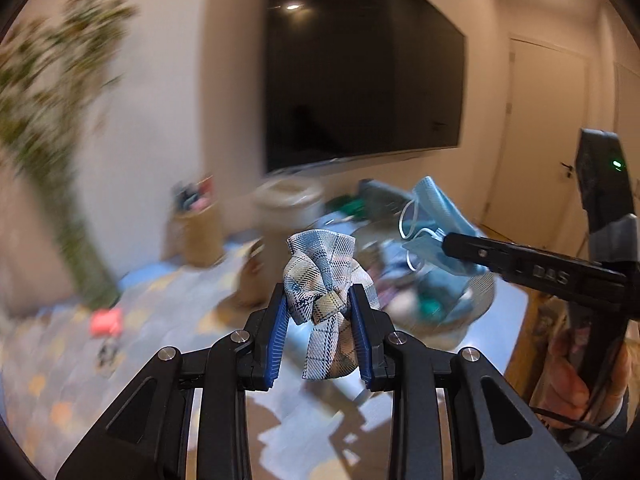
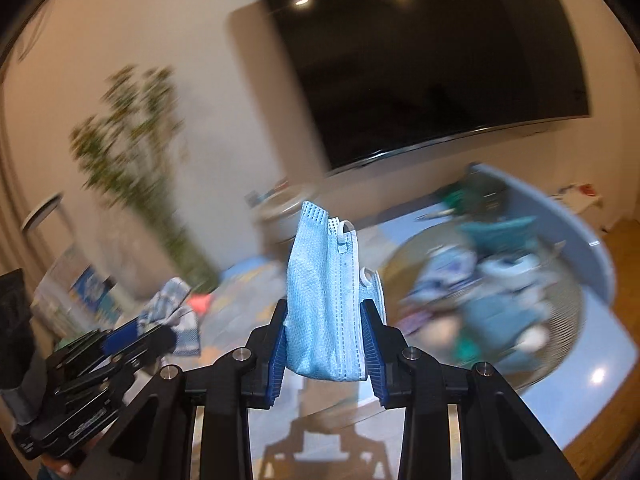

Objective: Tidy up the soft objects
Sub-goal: 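Carry plaid cloth and blue masks to the glass bowl and release both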

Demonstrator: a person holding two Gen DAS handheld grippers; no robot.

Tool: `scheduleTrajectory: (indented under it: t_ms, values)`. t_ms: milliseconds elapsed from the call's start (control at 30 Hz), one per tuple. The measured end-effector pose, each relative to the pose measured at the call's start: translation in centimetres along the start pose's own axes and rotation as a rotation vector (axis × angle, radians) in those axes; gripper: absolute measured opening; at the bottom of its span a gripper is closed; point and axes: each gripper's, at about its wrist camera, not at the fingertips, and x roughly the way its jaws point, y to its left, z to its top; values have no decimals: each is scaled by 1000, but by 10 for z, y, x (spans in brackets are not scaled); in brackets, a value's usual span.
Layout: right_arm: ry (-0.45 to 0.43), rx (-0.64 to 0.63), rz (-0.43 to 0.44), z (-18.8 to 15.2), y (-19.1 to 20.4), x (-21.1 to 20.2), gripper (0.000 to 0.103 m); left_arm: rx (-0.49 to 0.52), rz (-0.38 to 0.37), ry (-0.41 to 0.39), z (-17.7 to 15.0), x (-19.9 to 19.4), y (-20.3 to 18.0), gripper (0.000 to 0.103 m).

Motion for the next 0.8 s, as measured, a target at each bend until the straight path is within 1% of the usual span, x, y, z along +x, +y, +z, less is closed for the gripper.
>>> scheduleTrajectory:
  t_ms: [67,133,267,333,367,400,433,500,533,567,667,800]
  values:
    - [-23,39,-52,16,-29,-4,34,21,-30,14,15,20,-19,27]
    - [-26,76,-88,28,-54,-4,34,23,-70,30,28,42,-33,27]
    - [-9,155,-143,45,-102,4,34,28,-93,51,42,83,-53,27]
    - [10,173,-172,48,-117,10,34,32,-89,68,45,102,-60,30]
    - [19,172,-185,49,-120,13,34,34,-93,74,44,108,-62,34]
    - [33,162,-206,50,-123,18,34,33,-94,85,45,116,-63,45]
    - [46,154,-221,49,-125,22,34,29,-93,99,44,124,-65,46]
    - [108,128,-259,47,-127,34,42,15,-103,132,41,135,-64,46]
    - [127,123,-263,45,-128,38,55,10,-109,146,39,137,-64,46]
    - [147,112,-270,41,-128,42,63,3,-116,162,37,139,-64,46]
    - [165,73,-300,34,-126,43,63,-4,-122,174,30,137,-57,46]
    - [159,29,-322,26,-115,33,63,24,-122,138,23,106,-50,46]
